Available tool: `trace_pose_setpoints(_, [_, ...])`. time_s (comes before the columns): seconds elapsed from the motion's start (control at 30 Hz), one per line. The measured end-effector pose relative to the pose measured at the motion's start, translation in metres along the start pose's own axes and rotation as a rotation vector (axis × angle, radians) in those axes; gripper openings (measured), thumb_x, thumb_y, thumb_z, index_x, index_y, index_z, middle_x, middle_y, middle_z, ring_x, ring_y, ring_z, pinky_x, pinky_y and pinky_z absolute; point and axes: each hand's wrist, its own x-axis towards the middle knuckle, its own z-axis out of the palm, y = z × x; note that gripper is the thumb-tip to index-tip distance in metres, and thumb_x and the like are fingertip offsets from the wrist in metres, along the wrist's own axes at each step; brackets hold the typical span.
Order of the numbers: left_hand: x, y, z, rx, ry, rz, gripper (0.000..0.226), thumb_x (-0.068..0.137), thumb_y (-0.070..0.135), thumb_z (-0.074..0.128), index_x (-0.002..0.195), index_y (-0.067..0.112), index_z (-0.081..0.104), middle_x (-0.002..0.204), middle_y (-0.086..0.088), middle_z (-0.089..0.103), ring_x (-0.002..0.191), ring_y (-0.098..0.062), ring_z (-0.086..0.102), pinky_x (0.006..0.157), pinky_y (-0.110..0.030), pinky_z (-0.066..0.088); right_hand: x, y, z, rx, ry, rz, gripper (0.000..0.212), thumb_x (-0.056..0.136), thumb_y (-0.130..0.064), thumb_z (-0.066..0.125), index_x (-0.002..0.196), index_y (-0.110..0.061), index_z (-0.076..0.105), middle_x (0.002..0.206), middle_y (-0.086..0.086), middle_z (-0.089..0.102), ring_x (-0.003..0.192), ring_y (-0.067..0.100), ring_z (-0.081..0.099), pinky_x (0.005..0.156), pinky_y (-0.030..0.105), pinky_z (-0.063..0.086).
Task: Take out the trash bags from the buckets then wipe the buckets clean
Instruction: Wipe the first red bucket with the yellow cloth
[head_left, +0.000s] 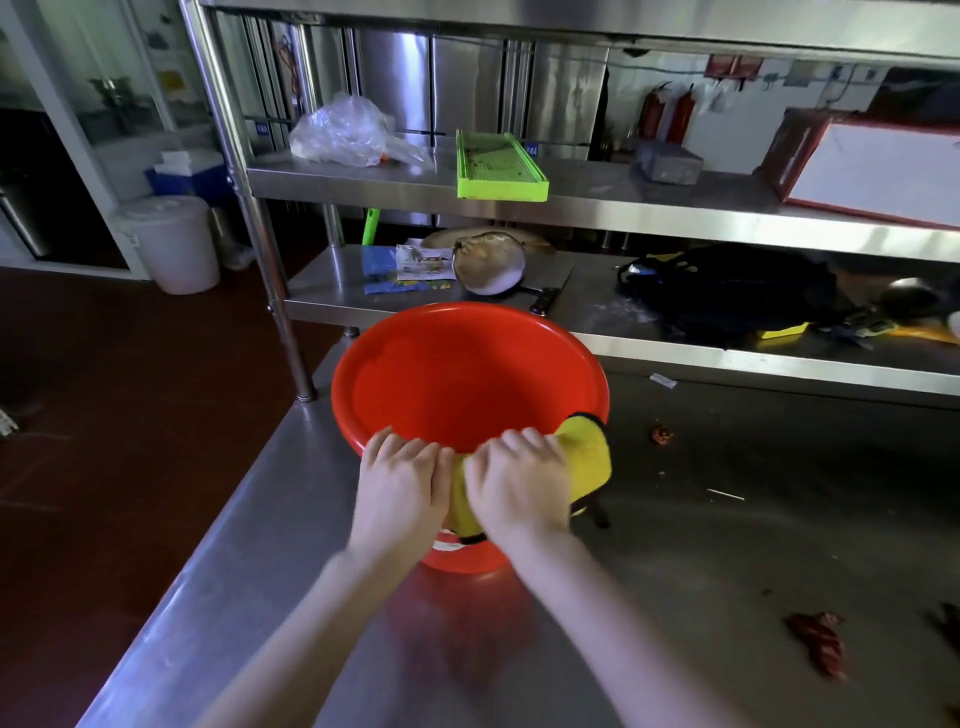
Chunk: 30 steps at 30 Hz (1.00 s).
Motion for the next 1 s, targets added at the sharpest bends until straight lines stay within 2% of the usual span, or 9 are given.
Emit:
trace_pose_setpoints(0.07, [-0.008, 0.002, 0.004, -0.083, 0.054, -0.089, 0.039, 0.096, 0.026, 0.037, 0.058, 0.021, 0.044, 0.057, 0.009, 0.047, 0.062, -0.017, 0.047, 0.093, -0.04, 0.04, -0.005, -0.016, 0.003, -0.005, 0.006, -0.038, 0.033, 0.082, -0.021, 0.05, 0.05, -0.016, 0.054, 0.051, 0.001, 0.053, 0.053, 0.025, 0.051, 0.056, 0.034, 0.041])
trace_pose_setpoints(0.2, [-0.006, -0.015, -0.002, -0.125, 0.067, -0.018, 0.047, 0.096, 0.026, 0.042, 0.051, 0.015, 0.037, 0.05, 0.008, 0.036, 0.058, -0.016, 0.036, 0.081, -0.035, 0.037, -0.01, 0.017, -0.002, 0.072, 0.014, -0.252, 0.031, 0.085, -0.021, 0.051, 0.056, -0.014, 0.058, 0.054, 0.001, 0.051, 0.052, 0.023, 0.049, 0.053, 0.034, 0.04])
trace_pose_setpoints(0.3, [0.007, -0.027, -0.006, -0.169, 0.025, 0.0, 0.049, 0.092, 0.029, 0.045, 0.048, 0.01, 0.038, 0.046, 0.004, 0.037, 0.056, -0.017, 0.037, 0.078, -0.034, 0.036, 0.003, 0.066, -0.013, 0.152, -0.104, -0.341, 0.03, 0.086, -0.02, 0.046, 0.06, -0.012, 0.059, 0.058, 0.002, 0.053, 0.057, 0.024, 0.051, 0.057, 0.035, 0.043])
trace_pose_setpoints(0.4, [0.018, -0.042, -0.008, -0.21, -0.04, 0.026, 0.041, 0.083, 0.026, 0.047, 0.048, 0.009, 0.036, 0.046, 0.003, 0.037, 0.058, -0.014, 0.035, 0.077, -0.031, 0.033, 0.03, 0.127, -0.027, 0.088, -0.339, -0.291, 0.033, 0.096, -0.021, 0.042, 0.079, -0.008, 0.067, 0.081, 0.003, 0.065, 0.086, 0.022, 0.057, 0.084, 0.041, 0.047])
trace_pose_setpoints(0.47, [0.02, -0.042, -0.008, -0.207, -0.043, 0.024, 0.037, 0.079, 0.025, 0.046, 0.047, 0.009, 0.035, 0.045, 0.002, 0.036, 0.058, -0.017, 0.036, 0.076, -0.031, 0.032, 0.04, 0.146, -0.025, -0.001, -0.356, -0.267, 0.031, 0.099, -0.021, 0.043, 0.095, -0.009, 0.071, 0.102, 0.0, 0.068, 0.108, 0.018, 0.056, 0.105, 0.039, 0.038])
trace_pose_setpoints(0.53, [0.019, -0.04, -0.005, -0.179, -0.032, -0.01, 0.036, 0.077, 0.02, 0.046, 0.046, 0.008, 0.033, 0.044, 0.001, 0.036, 0.057, -0.022, 0.036, 0.075, -0.031, 0.034, 0.038, 0.137, -0.015, -0.016, -0.292, -0.191, 0.033, 0.099, -0.018, 0.041, 0.089, -0.009, 0.071, 0.098, 0.001, 0.068, 0.104, 0.02, 0.058, 0.109, 0.04, 0.033])
trace_pose_setpoints(0.7, [0.023, -0.045, -0.006, -0.147, -0.023, -0.018, 0.033, 0.075, 0.018, 0.041, 0.047, 0.005, 0.031, 0.043, 0.002, 0.031, 0.054, -0.024, 0.034, 0.069, -0.032, 0.033, 0.002, 0.073, -0.015, 0.067, -0.09, -0.023, 0.042, 0.089, -0.02, 0.036, 0.057, -0.011, 0.062, 0.06, 0.001, 0.06, 0.061, 0.024, 0.054, 0.085, 0.04, 0.049])
trace_pose_setpoints(0.87, [0.029, -0.056, -0.008, -0.13, -0.073, 0.032, 0.033, 0.073, 0.022, 0.042, 0.047, 0.003, 0.034, 0.044, 0.002, 0.032, 0.054, -0.025, 0.036, 0.066, -0.03, 0.029, -0.02, -0.015, -0.01, 0.031, -0.081, -0.093, 0.036, 0.092, -0.027, 0.043, 0.063, -0.017, 0.061, 0.062, 0.0, 0.059, 0.059, 0.024, 0.056, 0.063, 0.036, 0.046])
trace_pose_setpoints(1.0, [0.029, -0.068, -0.014, -0.189, -0.11, 0.043, 0.035, 0.071, 0.024, 0.044, 0.047, 0.0, 0.034, 0.043, -0.006, 0.034, 0.054, -0.026, 0.035, 0.062, -0.025, 0.027, -0.018, -0.009, -0.015, 0.039, -0.099, -0.253, 0.038, 0.094, -0.031, 0.045, 0.063, -0.016, 0.061, 0.06, 0.0, 0.058, 0.055, 0.023, 0.056, 0.055, 0.034, 0.044])
